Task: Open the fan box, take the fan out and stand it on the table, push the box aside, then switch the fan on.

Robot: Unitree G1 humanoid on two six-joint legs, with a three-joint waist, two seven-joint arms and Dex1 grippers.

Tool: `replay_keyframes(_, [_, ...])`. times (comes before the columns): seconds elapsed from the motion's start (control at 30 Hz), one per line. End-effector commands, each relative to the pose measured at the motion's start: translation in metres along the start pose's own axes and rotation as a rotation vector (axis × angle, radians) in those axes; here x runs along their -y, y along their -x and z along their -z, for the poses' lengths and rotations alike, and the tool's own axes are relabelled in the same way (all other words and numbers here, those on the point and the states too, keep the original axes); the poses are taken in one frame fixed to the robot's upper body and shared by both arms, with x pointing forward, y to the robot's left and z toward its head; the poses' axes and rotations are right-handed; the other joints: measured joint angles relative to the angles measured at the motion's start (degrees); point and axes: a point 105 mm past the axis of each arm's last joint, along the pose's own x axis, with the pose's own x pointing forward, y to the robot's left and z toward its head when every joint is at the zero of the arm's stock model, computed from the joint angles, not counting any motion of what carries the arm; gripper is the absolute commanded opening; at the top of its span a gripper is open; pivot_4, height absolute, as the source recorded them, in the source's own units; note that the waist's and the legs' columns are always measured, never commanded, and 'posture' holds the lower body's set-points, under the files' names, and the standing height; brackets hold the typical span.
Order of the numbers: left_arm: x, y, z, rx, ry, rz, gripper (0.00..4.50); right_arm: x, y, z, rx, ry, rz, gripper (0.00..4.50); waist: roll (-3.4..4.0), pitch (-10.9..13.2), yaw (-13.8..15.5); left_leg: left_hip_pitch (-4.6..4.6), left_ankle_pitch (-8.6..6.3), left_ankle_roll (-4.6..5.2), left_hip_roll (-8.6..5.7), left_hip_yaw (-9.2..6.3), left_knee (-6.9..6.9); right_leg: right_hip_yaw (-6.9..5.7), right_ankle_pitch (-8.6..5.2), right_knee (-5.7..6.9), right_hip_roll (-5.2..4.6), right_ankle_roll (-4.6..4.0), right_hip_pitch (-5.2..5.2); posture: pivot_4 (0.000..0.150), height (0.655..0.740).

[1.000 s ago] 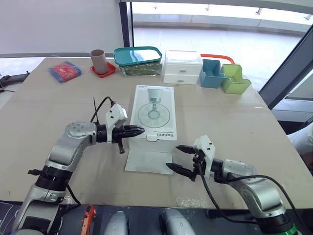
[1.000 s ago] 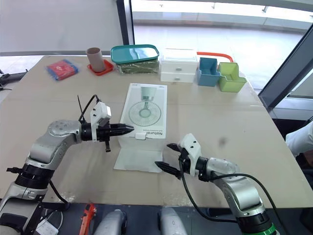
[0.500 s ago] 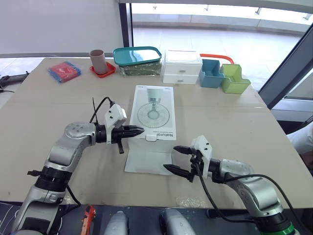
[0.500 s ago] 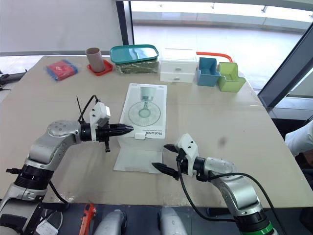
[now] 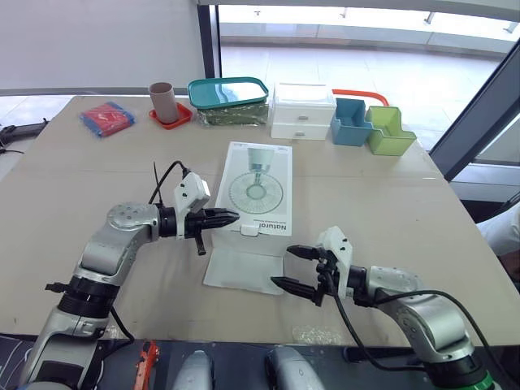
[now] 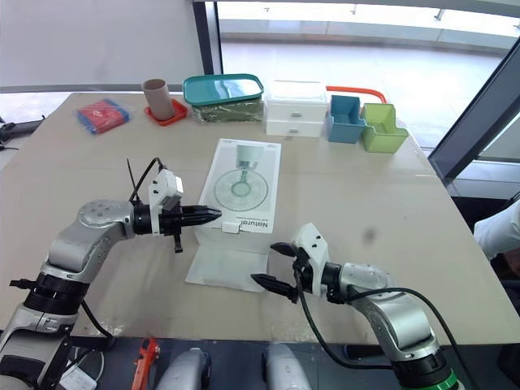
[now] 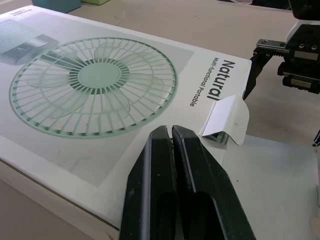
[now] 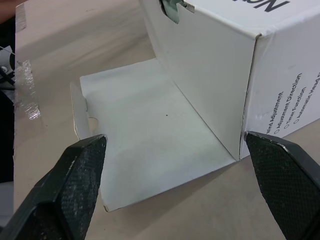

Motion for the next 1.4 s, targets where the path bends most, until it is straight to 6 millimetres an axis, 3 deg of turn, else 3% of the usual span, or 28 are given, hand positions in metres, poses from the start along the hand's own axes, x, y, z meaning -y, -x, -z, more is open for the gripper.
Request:
replay_keyframes(0.03, [0.004,-0.003,0.016,-0.051,0.048,0.010,0.20,-0.016,0.001,-0.014,0.047,0.030,-0.079,4.50,0.00,0.00,0.00,0.00,0.00,0.00,0.00,0.00,0.00,0.00,0.00,0.00,0.00,0.00,0.00,0.150,0.7400])
replay_keyframes(0.93, [0.004,-0.003,0.011,-0.037,0.055,0.023,0.20,-0.030,0.014,-0.021,0.042,-0.005,-0.118,4.50,-0.01,0.00,0.05,-0.03,0.00,0.00,-0.02,0.00,0.00,0.00,-0.01,-0.01,-0.01,0.02,0.00,0.150,0.7400])
replay_keyframes(1.1, [-0.002,0.000,0.006,-0.023,0.061,0.008,0.20,-0.026,0.019,-0.034,0.080,-0.003,-0.107,4.50,-0.01,0.01,0.06,-0.03,0.00,0.00,-0.01,0.00,0.00,0.00,-0.01,-0.01,-0.01,0.02,0.00,0.150,0.7400])
replay_keyframes(1.4, [-0.001,0.002,-0.002,0.022,0.077,0.033,0.20,-0.037,0.026,-0.042,0.112,-0.031,-0.139,4.50,-0.04,0.04,0.04,-0.07,-0.02,0.01,-0.01,-0.01,0.00,-0.01,-0.03,-0.03,-0.01,0.04,-0.03,0.150,0.7400])
